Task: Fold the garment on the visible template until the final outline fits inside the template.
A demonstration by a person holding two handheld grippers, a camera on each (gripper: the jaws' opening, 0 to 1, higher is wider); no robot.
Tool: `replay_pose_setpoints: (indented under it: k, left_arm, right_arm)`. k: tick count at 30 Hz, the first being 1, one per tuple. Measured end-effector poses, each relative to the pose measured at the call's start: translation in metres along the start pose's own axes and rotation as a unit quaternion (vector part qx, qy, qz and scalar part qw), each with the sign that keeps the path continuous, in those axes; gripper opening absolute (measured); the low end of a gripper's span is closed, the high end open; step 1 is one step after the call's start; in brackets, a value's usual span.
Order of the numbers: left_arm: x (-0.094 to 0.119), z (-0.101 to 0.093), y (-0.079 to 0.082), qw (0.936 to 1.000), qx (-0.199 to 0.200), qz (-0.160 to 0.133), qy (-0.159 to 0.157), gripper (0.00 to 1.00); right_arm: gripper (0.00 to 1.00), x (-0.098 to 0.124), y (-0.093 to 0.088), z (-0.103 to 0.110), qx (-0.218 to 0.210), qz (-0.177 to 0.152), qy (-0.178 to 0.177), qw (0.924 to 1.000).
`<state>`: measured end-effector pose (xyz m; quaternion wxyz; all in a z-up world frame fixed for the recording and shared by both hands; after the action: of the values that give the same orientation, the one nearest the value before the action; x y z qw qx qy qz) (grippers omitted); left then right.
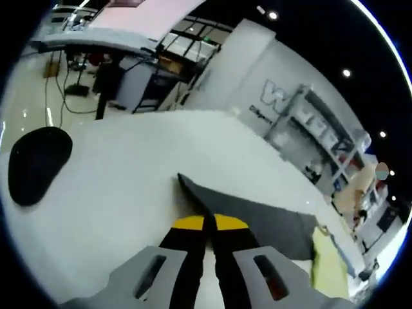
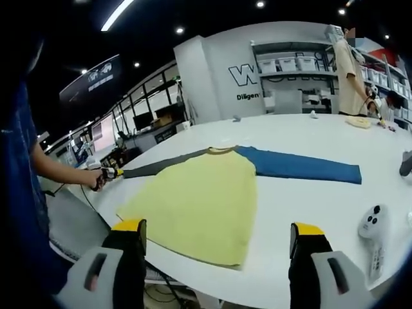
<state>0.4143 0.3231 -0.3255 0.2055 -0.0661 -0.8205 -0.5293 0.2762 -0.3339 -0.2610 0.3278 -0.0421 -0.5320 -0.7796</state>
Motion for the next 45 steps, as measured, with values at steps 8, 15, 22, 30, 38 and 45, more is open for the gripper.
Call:
replay_pose_setpoints:
  k: [8, 15, 22, 30, 38, 45]
  left_arm:
    - [0.005, -0.022, 0.043, 0.9987, -0.026, -0.034, -0.027, 0.0]
    - [0.007, -0.048, 0.067, 0.9962, -0.044, -0.051, -0.055, 0.0]
    - [0.002, -0.076, 0.089, 0.992, -0.074, -0.056, -0.086, 0.0]
    - [0.001, -0.12, 0.096, 0.9816, -0.131, -0.041, -0.133, 0.0]
    - [-0.009, -0.143, 0.102, 0.9759, -0.141, -0.039, -0.162, 0.0]
    - [-0.006, -0.172, 0.103, 0.9683, -0.167, -0.036, -0.182, 0.0]
  right_arm:
    - [0.97, 0.001, -0.005, 0.001, -0.004, -0.008, 0.008, 0.9999]
    - [0.97, 0.004, -0.009, -0.002, -0.013, -0.013, 0.012, 0.9998]
    - [0.96, 0.007, -0.016, -0.007, -0.017, -0.012, 0.015, 0.9997]
    - [0.96, 0.011, -0.022, -0.008, -0.03, -0.017, 0.013, 0.9993]
    - [0.95, 0.014, -0.02, -0.007, -0.031, -0.025, 0.012, 0.9991]
    - [0.95, 0.016, -0.021, -0.01, -0.033, -0.031, 0.01, 0.9989]
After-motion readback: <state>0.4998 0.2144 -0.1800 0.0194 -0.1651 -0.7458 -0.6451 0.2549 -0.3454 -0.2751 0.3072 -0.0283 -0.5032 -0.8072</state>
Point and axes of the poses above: the point that each gripper's makers call its tool centre point, and the gripper's own axes: x roughly backward along the fingers, z roughly to its left, y roughly out of its top, the point moved 9 cm from there along x, roughly backward along the fingers, and after that the axes turned 13 degrees about -x, right-handed, at the moved point
